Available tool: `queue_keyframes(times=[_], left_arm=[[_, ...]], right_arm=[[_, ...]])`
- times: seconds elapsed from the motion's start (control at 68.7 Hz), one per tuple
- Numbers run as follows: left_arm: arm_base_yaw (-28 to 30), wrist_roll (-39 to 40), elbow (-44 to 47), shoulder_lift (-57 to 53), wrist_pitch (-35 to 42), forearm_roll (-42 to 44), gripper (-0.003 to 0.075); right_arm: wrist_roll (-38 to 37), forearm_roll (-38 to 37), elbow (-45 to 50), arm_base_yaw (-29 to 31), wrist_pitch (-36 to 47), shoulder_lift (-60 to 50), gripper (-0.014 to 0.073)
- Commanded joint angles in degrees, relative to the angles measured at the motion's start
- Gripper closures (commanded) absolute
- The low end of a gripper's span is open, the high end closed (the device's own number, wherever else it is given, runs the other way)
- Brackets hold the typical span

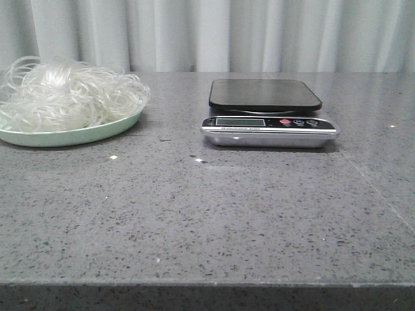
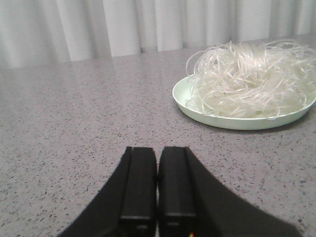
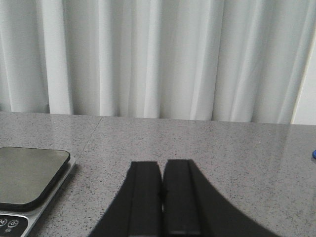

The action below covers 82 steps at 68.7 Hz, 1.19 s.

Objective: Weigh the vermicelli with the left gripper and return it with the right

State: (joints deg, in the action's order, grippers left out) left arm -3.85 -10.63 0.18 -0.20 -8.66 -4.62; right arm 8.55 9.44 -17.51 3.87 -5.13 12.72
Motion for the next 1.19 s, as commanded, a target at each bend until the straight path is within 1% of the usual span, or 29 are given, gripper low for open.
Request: queue_keyframes(times=[0.0,0.451,0.568,0.771,0.961,1.077,1.135,1.179], left_arm=[[0.15,0.59,0.39,-1.17,4.68,-0.16,0.0584],[0.15,0.59,0.39,-1.17,4.68,-0.16,0.0584],[0.15,0.59,0.39,-1.17,4.68,-0.16,0.0584],[0.15,0.59,0.39,-1.17,4.68,-0.16,0.0584],[0.15,0.59,0.39,-1.17,4.68,-0.16,0.0584],[0.15,0.59,0.39,-1.17,4.68,-0.16,0.0584],[0.15,0.59,0.39,-1.17,4.57,-0.16,0.0584],[0.15,0.59,0.39,-1.17,4.57,-0.16,0.0584]], right_arm=[[0.43,-0.6,-1.58,0.32,4.82,0.56,0.0443],[0.43,-0.6,-1.58,0.32,4.82,0.56,0.0443],[0.43,-0.6,-0.71,-0.97,3.65,-0.5,0.0443],[0.38,-0.6,5.09,-1.35,3.71,-6.7,0.0443],[0.27,-0.6,13.86,-1.35,3.93,-14.48,0.0443],[-1.7,-0.6,18.91,-1.43,7.9,-14.27,0.0443],[-2.7,-0.6,18.6,-1.43,5.13,-14.27,0.0443],[-2.7,-0.6,18.67,-1.43,5.13,-14.27,0.0443]])
